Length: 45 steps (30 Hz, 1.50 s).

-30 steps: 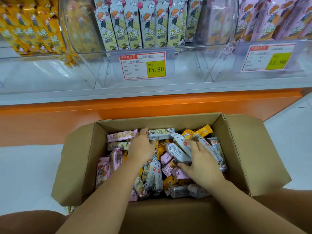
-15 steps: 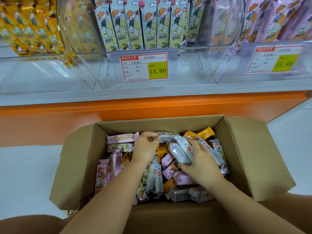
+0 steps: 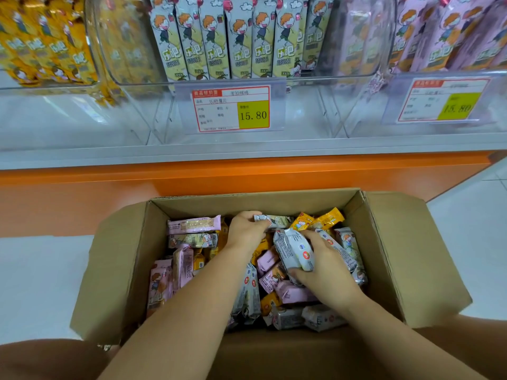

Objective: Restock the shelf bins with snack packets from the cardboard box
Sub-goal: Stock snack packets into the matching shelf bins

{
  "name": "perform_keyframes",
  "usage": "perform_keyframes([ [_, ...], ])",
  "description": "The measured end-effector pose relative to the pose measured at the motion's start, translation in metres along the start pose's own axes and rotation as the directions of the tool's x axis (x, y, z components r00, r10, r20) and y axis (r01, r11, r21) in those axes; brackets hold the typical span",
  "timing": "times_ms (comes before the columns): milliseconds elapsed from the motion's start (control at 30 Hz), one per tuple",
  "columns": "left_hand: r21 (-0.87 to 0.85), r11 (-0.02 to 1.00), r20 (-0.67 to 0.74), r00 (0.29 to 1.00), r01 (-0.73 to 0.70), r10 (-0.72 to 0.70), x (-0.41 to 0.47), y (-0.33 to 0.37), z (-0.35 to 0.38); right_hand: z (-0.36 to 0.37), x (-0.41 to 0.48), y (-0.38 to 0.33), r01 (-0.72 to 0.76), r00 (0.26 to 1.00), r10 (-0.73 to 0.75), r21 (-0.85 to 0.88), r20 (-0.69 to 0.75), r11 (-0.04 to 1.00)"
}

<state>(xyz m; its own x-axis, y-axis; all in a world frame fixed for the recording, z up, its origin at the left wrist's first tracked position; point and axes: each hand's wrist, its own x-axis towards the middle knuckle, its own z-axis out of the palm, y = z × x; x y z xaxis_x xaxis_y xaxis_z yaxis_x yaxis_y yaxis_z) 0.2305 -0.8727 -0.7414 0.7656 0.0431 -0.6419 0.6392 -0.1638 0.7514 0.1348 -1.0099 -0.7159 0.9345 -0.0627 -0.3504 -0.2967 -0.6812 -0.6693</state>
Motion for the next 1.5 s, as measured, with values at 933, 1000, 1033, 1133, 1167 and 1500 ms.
perform_keyframes([
  [933, 0.472, 0.844, 0.217, 0.962, -0.254, 0.168, -0.035, -0.002, -0.064, 0.0, -0.006, -0.012, -0.052, 0.999, 0.049, 0.151, 0.022, 0.987],
  [1000, 0.504, 0.826, 0.216, 0.963, -0.253, 0.163, -0.034, -0.01, -0.058, -0.002, -0.001, -0.01, -0.074, 0.997, 0.074, 0.105, 0.005, 0.992],
  [1033, 0.509, 0.819, 0.185, 0.963, -0.265, 0.197, -0.032, -0.012, -0.055, -0.003, 0.002, -0.008, -0.09, 0.996, 0.091, 0.092, -0.004, 0.992],
  [1133, 0.497, 0.812, 0.108, 0.95, -0.306, 0.292, -0.027, -0.011, -0.054, -0.008, 0.005, -0.01, -0.111, 0.994, 0.11, 0.103, 0.012, 0.988],
  [1167, 0.482, 0.82, 0.124, 0.951, -0.307, 0.284, -0.025, -0.009, -0.054, -0.009, 0.006, -0.011, -0.107, 0.994, 0.104, 0.105, 0.034, 0.989],
  [1500, 0.588, 0.774, 0.395, 0.918, -0.232, -0.025, -0.03, -0.001, -0.062, 0.01, 0.023, -0.045, -0.001, 0.989, -0.006, 0.047, 0.145, 0.999],
])
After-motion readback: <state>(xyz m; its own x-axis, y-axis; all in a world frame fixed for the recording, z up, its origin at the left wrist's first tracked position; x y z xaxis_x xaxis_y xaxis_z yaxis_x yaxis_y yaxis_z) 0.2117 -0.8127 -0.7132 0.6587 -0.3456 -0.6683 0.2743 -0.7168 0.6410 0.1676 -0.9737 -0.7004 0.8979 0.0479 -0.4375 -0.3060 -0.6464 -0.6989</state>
